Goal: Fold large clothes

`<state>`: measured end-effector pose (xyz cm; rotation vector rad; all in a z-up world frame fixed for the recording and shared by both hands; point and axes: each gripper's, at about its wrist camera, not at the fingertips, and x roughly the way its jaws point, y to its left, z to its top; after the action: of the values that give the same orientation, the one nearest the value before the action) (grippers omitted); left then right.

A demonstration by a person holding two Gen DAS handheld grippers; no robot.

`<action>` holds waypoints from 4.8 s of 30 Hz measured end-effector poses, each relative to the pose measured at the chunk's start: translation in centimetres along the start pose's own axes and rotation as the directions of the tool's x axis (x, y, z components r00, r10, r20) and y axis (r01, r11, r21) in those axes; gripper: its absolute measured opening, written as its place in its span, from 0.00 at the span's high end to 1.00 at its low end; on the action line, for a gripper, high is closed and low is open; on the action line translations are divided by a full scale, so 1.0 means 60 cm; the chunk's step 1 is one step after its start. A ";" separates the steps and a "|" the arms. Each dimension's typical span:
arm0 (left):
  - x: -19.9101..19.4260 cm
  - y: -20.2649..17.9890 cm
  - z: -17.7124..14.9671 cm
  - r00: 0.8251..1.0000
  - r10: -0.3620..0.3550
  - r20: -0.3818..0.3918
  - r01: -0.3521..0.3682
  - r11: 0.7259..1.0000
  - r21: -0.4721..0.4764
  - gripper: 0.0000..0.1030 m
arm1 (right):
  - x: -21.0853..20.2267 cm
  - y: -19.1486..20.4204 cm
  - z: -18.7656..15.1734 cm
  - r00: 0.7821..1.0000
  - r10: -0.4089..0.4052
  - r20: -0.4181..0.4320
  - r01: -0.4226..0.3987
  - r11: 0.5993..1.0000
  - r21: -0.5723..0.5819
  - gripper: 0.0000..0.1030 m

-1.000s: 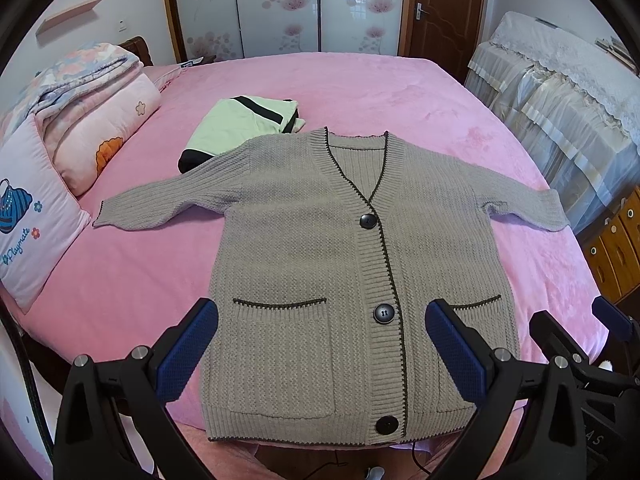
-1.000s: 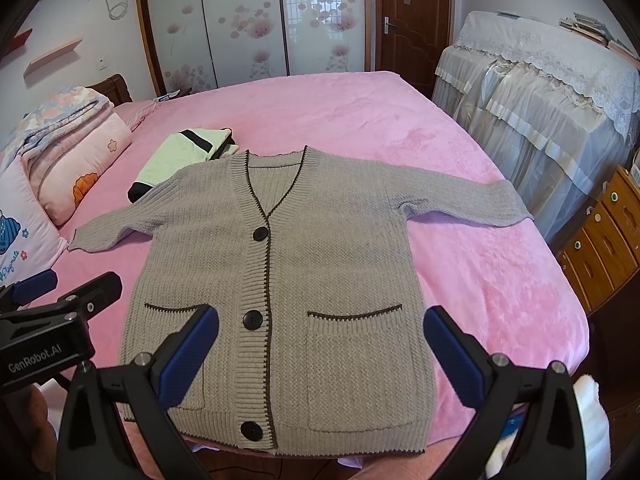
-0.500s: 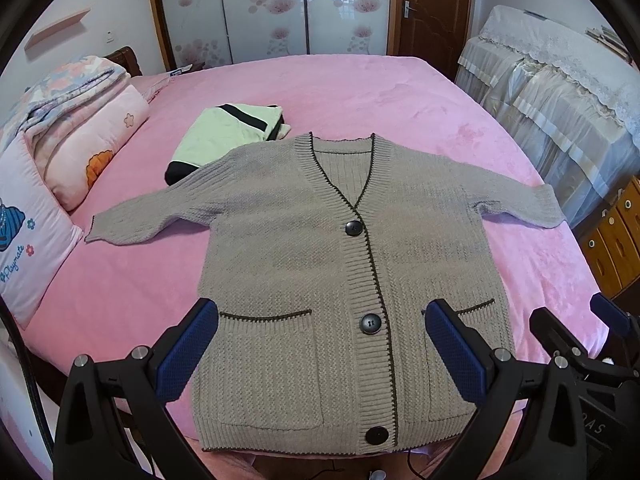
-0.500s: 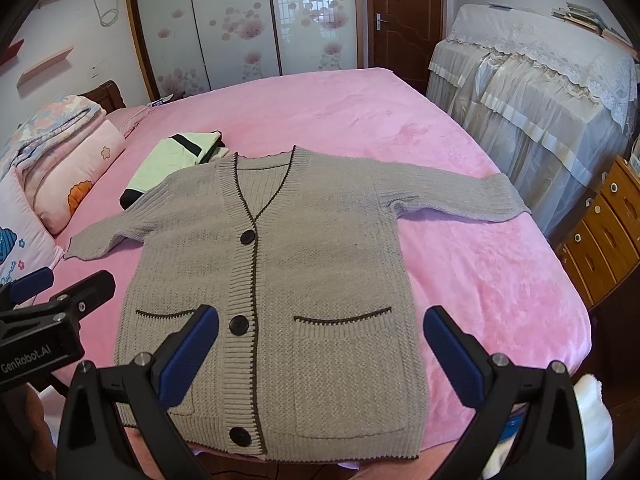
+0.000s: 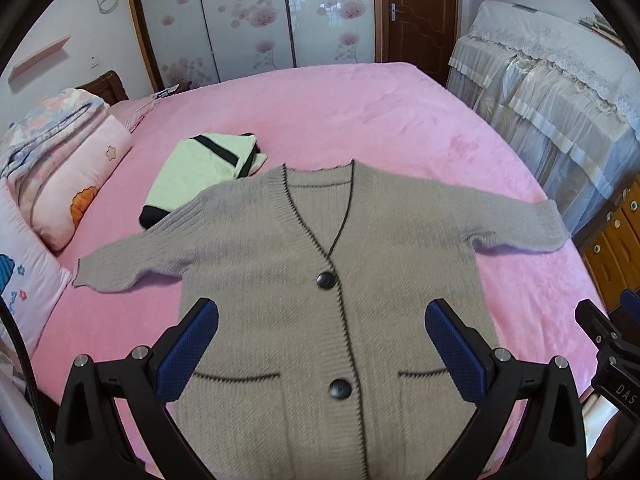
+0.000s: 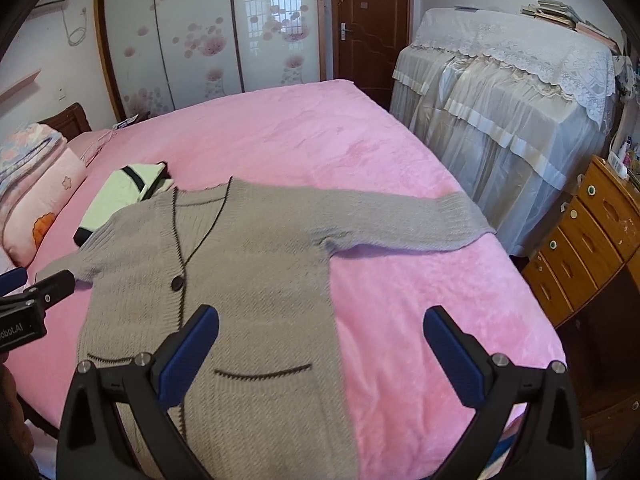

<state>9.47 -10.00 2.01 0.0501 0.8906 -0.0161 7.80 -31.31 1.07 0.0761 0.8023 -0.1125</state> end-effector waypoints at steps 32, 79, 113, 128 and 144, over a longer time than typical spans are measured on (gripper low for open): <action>0.284 -0.268 0.139 0.998 -0.059 0.023 0.057 0.996 0.073 0.00 | 0.226 -0.342 0.174 0.994 -0.110 -0.021 0.112 0.973 0.203 0.03; 0.422 -0.060 0.066 0.992 -0.066 -0.109 0.053 0.992 -0.114 0.00 | 0.357 0.013 0.145 0.931 0.366 0.009 -0.366 0.930 0.033 0.87; 0.485 -0.266 0.068 0.984 -0.082 -0.160 0.103 0.986 0.130 0.13 | 0.387 -0.043 -0.107 0.933 0.254 -0.255 -0.186 0.947 0.263 0.60; 0.401 -0.169 0.199 0.968 -0.235 -0.088 0.241 0.969 0.056 0.95 | 0.439 -0.078 -0.036 0.933 0.292 -0.211 -0.221 0.927 0.304 0.60; 0.322 0.012 0.347 0.968 -0.219 0.125 0.217 0.976 0.026 0.95 | 0.502 0.011 0.049 0.985 0.085 -0.147 -0.062 0.986 0.152 0.88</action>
<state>37.85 -10.20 0.08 -0.0374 0.7653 -0.2283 30.75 -33.13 -18.59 0.2566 0.9431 -0.0968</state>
